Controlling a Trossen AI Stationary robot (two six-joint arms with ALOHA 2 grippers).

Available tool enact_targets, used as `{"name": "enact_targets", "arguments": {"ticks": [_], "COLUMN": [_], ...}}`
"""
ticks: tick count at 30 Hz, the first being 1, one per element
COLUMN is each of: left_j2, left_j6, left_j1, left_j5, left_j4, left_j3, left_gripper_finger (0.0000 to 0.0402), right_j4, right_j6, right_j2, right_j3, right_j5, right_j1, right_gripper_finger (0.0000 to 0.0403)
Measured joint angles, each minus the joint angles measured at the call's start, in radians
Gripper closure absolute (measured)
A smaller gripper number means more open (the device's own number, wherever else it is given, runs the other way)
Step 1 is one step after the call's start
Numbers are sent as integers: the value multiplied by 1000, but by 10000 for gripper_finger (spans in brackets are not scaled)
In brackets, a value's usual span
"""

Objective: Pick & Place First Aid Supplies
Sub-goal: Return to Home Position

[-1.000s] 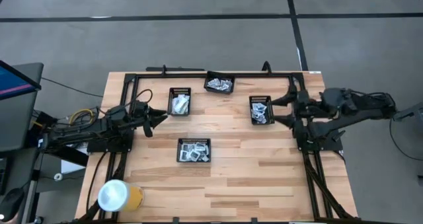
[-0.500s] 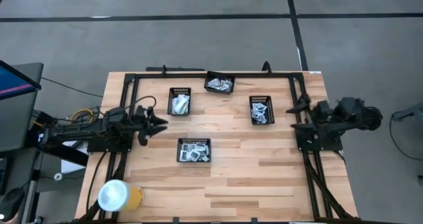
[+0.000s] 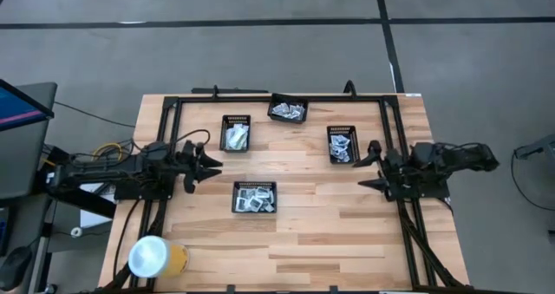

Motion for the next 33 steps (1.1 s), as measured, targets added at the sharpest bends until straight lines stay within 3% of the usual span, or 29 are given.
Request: {"name": "enact_targets", "arguments": {"ticks": [5, 14, 33], "left_j2": [65, 172, 278], "left_j6": [1, 2, 2], "left_j1": [0, 0, 0], "left_j5": [-83, -86, -86], "left_j4": [7, 15, 26], "left_j3": [0, 0, 0], "left_gripper_finger": [254, 254, 253], "right_j4": [-2, 56, 54], "right_j6": [-11, -21, 16], "right_j2": [0, 0, 10], "right_j3": [-36, -93, -103], "right_j5": [-7, -123, -126], "right_j1": [-21, -42, -39], "right_gripper_finger": [132, 132, 132]}}
